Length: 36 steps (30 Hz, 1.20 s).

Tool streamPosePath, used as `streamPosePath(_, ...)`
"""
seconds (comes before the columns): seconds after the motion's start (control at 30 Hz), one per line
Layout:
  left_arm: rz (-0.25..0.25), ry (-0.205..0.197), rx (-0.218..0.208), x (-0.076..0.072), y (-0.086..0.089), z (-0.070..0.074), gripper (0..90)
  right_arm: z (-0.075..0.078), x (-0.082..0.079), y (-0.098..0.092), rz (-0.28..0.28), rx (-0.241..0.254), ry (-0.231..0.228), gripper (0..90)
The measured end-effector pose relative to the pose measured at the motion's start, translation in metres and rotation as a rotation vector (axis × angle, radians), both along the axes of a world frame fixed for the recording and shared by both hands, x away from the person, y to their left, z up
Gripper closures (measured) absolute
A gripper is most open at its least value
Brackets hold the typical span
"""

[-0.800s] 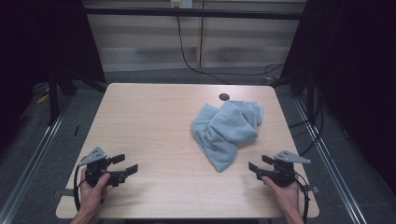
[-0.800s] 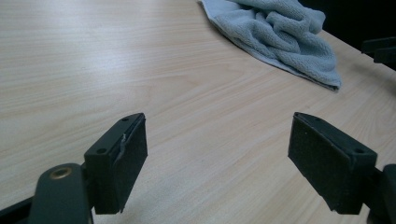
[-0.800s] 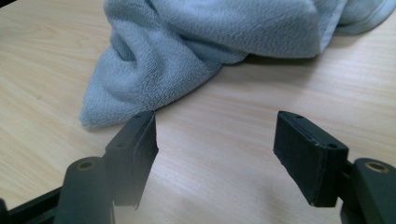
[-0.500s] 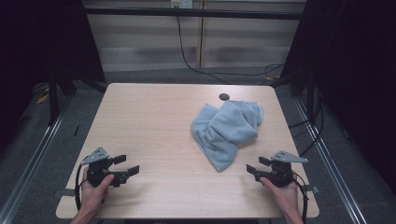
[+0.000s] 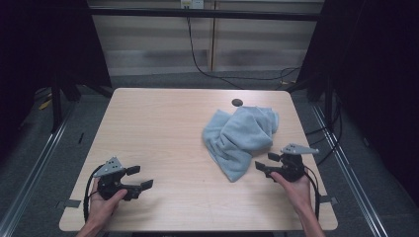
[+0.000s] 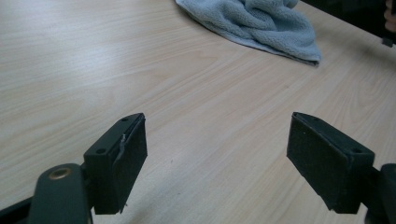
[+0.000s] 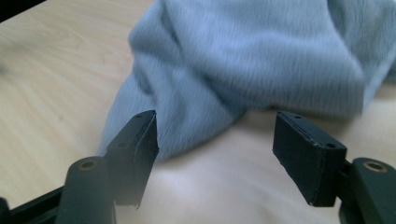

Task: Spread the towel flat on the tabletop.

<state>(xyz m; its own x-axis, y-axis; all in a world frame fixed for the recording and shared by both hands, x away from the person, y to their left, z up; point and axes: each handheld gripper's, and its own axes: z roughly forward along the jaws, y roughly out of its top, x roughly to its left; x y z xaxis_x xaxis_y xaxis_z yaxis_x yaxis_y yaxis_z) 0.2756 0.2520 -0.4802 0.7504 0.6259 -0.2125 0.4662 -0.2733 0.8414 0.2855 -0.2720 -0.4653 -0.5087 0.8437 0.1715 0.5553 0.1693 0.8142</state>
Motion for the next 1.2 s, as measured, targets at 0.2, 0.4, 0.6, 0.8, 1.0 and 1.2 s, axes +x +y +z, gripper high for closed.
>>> streamPosePath(0.2,0.055,0.021,-0.026,0.005,0.007,-0.002,20.5,0.018,0.047,0.004,0.022,-0.03,0.006,25.8)
streamPosePath(0.4,0.095,0.028,-0.042,0.008,0.014,-0.003,20.8,0.009,0.08,0.015,0.044,-0.06,0.052,23.9)
streamPosePath(0.6,0.098,0.027,-0.031,0.009,0.015,-0.004,21.2,-0.012,0.096,0.024,0.041,-0.08,0.099,20.1)
streamPosePath(0.8,0.094,0.032,-0.028,0.01,0.014,-0.004,21.2,-0.035,0.094,0.032,0.038,-0.087,0.142,37.3)
streamPosePath(1.0,0.08,0.033,-0.015,0.012,0.009,-0.006,21.2,-0.036,0.074,0.049,0.081,-0.064,0.133,53.1)
streamPosePath(1.2,0.078,0.041,-0.029,0.011,0.004,-0.006,21.8,-0.038,0.052,0.073,0.132,-0.034,0.123,54.9)
